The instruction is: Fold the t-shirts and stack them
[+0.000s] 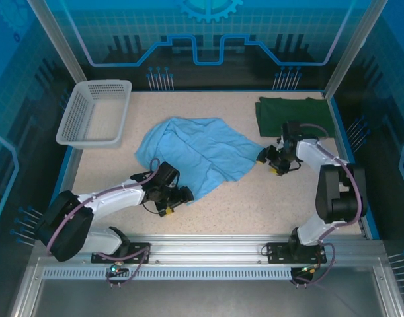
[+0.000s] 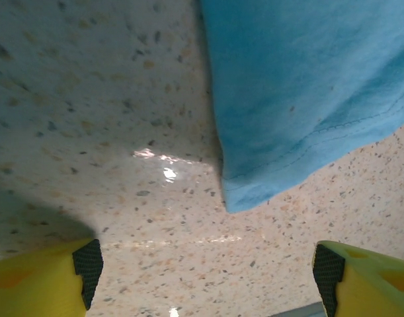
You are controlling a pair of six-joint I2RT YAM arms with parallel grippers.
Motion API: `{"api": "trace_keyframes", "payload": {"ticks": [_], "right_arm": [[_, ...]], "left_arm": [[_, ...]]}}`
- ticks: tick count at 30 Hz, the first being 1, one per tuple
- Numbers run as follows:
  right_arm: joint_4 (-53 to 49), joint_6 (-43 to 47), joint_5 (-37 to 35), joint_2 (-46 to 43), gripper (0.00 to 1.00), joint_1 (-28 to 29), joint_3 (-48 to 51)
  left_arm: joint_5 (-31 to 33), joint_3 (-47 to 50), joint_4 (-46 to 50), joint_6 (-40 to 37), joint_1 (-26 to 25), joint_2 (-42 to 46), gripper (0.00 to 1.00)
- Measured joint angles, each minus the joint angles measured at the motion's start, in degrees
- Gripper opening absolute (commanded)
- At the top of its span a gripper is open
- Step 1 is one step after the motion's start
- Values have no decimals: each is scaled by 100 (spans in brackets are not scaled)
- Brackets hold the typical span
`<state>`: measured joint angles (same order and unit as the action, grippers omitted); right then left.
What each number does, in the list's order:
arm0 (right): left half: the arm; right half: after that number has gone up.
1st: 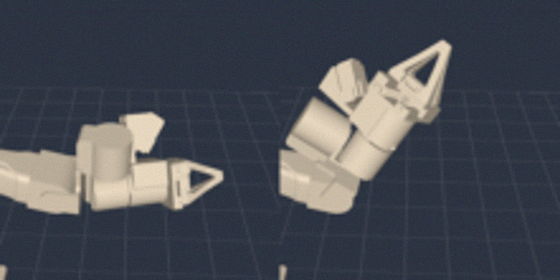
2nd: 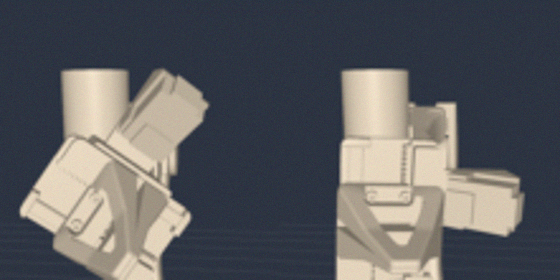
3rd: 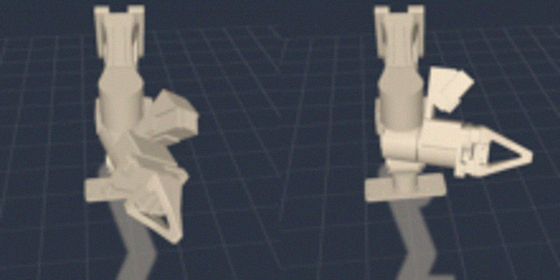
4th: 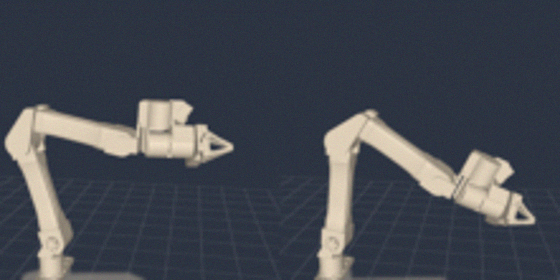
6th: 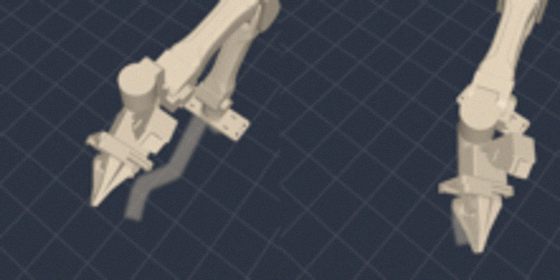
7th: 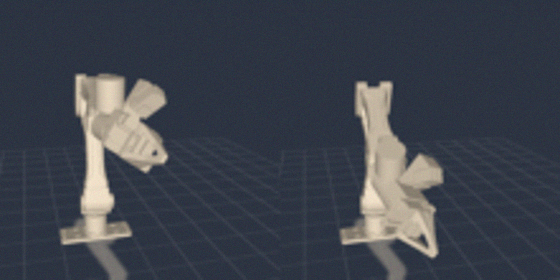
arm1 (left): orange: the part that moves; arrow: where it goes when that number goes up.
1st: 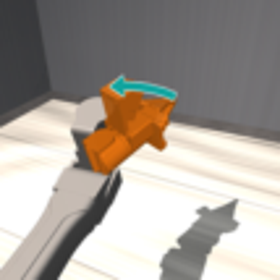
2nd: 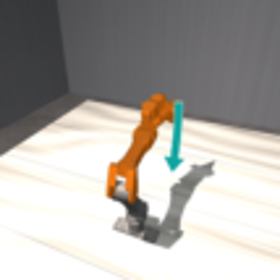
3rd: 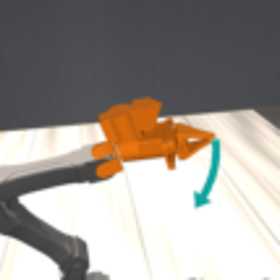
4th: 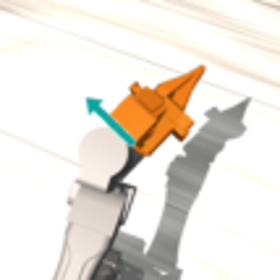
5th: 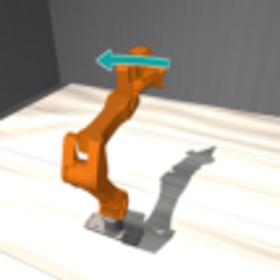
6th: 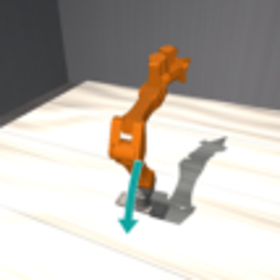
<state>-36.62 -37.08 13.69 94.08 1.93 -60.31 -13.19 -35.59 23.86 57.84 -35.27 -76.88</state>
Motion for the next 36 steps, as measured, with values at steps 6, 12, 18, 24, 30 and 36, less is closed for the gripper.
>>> {"api": "trace_keyframes", "payload": {"ticks": [6, 12, 18, 24, 30, 36], "right_arm": [[22, 90, -286, 350, 56, -9, -809], [-7, 321, -522, 1261, 45, -35, -1705], [-188, 457, -608, 1899, 42, -107, -2020], [-323, 562, -638, 2201, 36, -125, -2249], [-376, 625, -702, 2422, 30, -125, -2446], [-470, 715, -717, 2553, 11, -149, -2533]], "left_arm": [[-365, -791, 103, -245, 118, -726, 76], [-885, -1088, 188, -529, 426, -1486, 69], [-1150, -1502, 640, -658, 579, -1961, 56], [-1239, -1843, 1113, -763, 640, -2356, 34], [-1235, -1993, 1292, -855, 640, -2535, 4], [-1207, -2100, 1209, -1001, 612, -2577, 0]]}}
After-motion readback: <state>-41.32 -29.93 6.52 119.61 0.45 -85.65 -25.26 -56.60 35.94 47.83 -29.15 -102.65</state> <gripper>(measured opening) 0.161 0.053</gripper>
